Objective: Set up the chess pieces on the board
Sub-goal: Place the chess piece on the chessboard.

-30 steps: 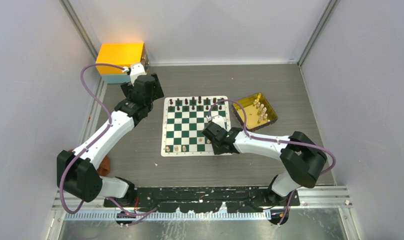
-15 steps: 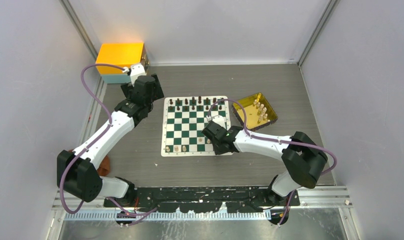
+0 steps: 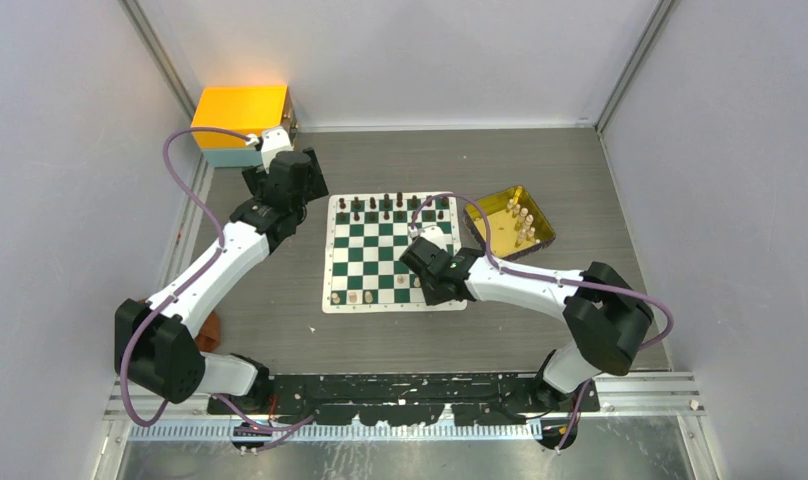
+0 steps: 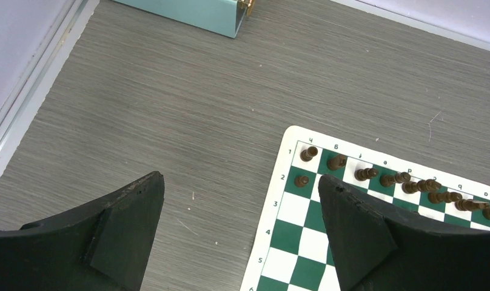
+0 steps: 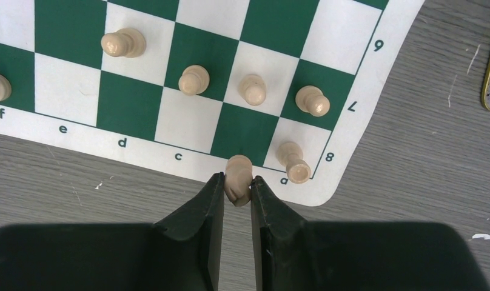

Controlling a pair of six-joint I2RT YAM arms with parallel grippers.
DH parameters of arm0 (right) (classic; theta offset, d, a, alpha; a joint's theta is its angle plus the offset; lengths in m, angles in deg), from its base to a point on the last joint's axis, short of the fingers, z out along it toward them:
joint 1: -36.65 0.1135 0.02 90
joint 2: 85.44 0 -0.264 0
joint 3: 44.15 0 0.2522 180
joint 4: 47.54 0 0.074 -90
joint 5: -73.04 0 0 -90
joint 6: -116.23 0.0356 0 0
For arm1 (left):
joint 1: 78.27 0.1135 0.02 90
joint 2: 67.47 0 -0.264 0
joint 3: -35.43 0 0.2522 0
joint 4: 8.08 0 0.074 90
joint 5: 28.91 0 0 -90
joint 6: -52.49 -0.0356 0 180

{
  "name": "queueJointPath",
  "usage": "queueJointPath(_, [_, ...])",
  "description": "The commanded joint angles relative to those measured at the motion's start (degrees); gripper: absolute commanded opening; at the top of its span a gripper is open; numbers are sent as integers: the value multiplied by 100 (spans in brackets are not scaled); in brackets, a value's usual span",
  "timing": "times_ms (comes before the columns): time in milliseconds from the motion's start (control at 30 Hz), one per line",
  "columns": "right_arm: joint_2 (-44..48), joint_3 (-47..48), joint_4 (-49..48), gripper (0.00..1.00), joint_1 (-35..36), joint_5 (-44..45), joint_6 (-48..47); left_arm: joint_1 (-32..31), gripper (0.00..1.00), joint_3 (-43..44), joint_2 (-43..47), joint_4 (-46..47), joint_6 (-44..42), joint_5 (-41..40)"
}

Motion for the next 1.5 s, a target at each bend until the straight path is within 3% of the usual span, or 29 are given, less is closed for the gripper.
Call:
queueJointPath(0, [-64, 275, -238, 0, 42, 0, -95, -14, 98, 138, -17, 204, -17, -42])
queueJointPath(1467, [-298, -77, -624, 0, -222, -105, -136, -14, 98, 78, -175, 257, -132, -60])
